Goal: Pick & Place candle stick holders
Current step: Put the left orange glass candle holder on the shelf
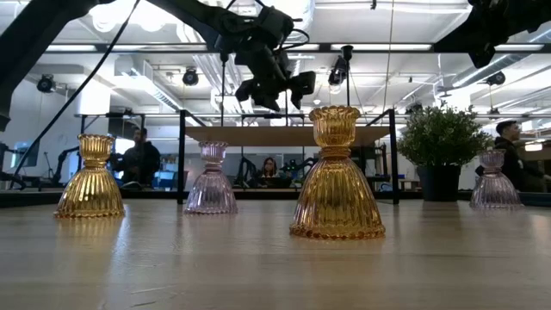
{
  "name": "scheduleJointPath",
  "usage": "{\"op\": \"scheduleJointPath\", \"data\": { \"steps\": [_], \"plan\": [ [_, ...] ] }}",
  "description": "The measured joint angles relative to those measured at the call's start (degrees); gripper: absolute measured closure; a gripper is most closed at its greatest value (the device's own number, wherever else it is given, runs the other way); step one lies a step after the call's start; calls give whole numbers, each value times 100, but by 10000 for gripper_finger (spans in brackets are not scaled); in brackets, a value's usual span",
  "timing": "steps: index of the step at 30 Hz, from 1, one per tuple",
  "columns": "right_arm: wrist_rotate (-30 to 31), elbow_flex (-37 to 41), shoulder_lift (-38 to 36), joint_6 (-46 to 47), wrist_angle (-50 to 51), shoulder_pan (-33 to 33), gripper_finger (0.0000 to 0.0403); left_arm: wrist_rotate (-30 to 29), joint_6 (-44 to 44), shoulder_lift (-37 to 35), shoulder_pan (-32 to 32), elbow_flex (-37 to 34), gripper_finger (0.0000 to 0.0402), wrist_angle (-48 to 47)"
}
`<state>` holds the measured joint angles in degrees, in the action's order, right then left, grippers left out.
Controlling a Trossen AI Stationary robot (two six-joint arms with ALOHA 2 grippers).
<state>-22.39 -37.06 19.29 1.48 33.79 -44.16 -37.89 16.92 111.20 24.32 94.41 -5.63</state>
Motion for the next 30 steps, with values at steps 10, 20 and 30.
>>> {"op": "scheduleJointPath", "data": {
  "steps": [10, 20, 30],
  "plan": [
    [0, 0, 0, 0, 0, 0, 394, 298, -17, -153, -43, -3, 91, -460],
    [0, 0, -1, 0, -1, 2, 394, 296, -44, -612, -211, -4, 97, -1023],
    [0, 0, -2, 0, -1, 2, 394, 1053, 288, -1127, -510, -7, 101, -1607]
  ]
}}
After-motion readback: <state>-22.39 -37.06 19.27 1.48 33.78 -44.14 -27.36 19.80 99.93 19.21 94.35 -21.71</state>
